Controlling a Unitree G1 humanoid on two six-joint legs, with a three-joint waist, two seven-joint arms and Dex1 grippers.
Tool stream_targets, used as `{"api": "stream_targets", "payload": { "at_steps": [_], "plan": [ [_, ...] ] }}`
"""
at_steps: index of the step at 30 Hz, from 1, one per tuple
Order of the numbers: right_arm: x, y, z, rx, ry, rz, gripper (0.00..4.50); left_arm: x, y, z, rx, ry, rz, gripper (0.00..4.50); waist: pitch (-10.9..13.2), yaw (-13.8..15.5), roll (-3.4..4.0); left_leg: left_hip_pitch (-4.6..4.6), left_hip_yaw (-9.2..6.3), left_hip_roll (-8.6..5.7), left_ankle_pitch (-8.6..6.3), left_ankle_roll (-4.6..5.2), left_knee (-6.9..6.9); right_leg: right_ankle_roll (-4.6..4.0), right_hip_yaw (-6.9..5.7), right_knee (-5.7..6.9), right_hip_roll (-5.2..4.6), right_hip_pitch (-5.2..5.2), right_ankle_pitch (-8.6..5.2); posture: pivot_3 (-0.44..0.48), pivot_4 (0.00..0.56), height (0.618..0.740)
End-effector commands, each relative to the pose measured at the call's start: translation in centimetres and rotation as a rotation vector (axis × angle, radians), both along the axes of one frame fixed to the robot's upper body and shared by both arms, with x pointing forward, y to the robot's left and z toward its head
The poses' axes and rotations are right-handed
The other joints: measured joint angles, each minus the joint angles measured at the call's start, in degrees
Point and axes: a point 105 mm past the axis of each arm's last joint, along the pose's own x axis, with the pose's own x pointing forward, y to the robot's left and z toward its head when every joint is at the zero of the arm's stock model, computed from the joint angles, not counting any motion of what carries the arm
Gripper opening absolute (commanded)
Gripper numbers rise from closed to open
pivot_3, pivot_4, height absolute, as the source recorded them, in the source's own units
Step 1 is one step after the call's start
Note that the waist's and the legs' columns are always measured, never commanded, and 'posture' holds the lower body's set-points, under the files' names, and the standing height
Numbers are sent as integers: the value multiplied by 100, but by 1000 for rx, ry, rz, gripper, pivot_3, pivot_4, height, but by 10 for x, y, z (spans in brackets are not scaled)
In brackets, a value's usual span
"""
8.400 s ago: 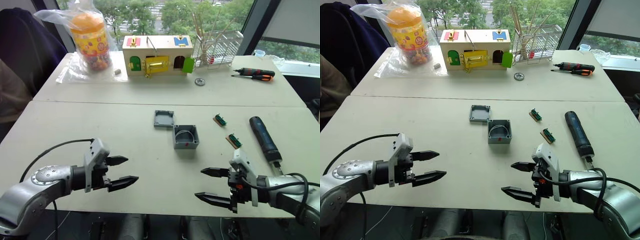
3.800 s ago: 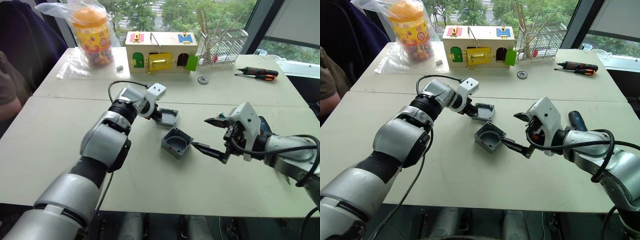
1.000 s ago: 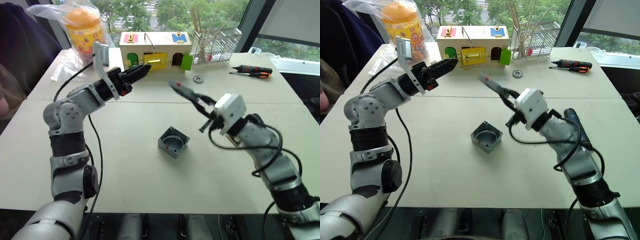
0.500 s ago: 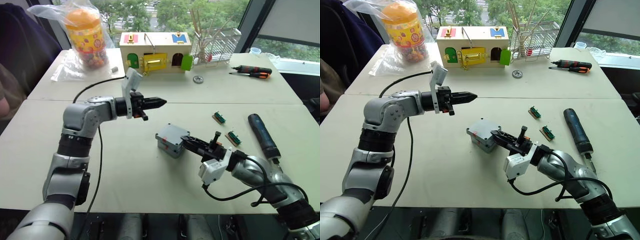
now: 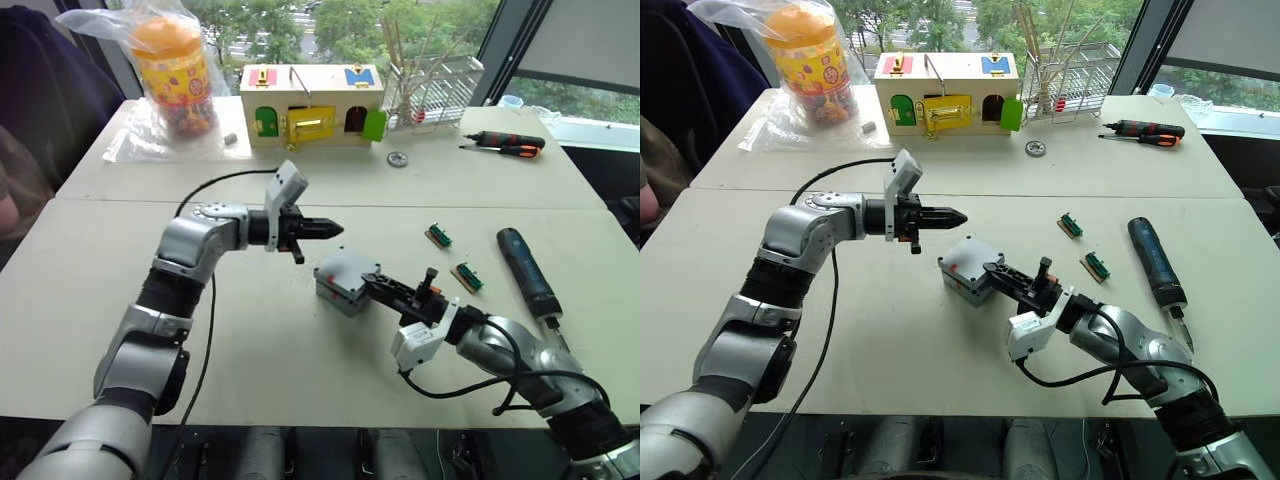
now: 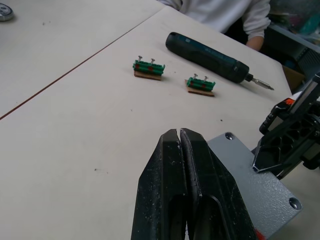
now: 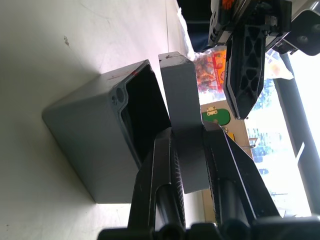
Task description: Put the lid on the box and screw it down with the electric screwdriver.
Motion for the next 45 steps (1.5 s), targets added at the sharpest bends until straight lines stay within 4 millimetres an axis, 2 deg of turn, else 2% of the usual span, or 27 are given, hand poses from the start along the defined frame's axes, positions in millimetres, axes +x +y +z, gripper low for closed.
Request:
{"api": "stream_targets", "payload": {
  "at_steps": [1,12,17,22,30,32,37,39,45],
  "plan": [
    [-1,-5,-5,-7,4,-17,75,-6,-8,8,13,-58,-47,28,0,0,0,0,0,0,0,0,0,0,0,0,0,0,0,0,150,706],
    [-8,-7,-17,-31,2,9,75,-15,-16,-10,80,-79,-93,28,0,7,1,1,-4,0,0,0,0,0,-1,-1,-1,5,0,0,150,706],
    [-9,-7,-14,-49,-44,19,75,-15,-18,-13,82,-81,-94,28,0,8,1,2,-6,0,0,0,1,0,-2,-3,-1,7,0,0,150,706],
    [-9,-9,-22,-62,-33,12,75,-17,-20,-17,97,-87,-103,28,0,7,0,2,-8,0,0,0,1,0,-2,-3,-1,8,0,0,150,706],
    [-10,-11,-30,-59,-8,6,75,-21,-20,-42,234,-149,-136,28,-2,8,2,22,-7,0,0,0,0,0,-9,-13,0,35,0,0,150,706],
    [-10,-12,-31,-47,3,-2,1139,-22,-20,-51,276,-157,-146,0,-4,11,2,75,-8,0,0,0,-22,1,-14,-51,0,94,-1,0,150,706],
    [-13,-15,-27,-31,-16,-18,3415,-23,-17,-73,352,-165,-161,0,-22,2,1,173,-15,0,-1,-1,-62,3,-9,-71,-1,183,-4,0,150,706],
    [-17,-18,-22,-22,-32,-23,4218,-24,-18,-79,363,-164,-168,0,-39,10,2,177,-19,0,-1,-1,-65,1,-8,-70,-2,184,-7,0,150,706],
    [-33,-22,-12,-6,-60,-12,4218,-21,-18,-90,382,-169,-161,0,-47,100,3,176,-21,-4,-2,0,-65,2,-8,-71,-5,185,-8,0,150,706]
  ]
}}
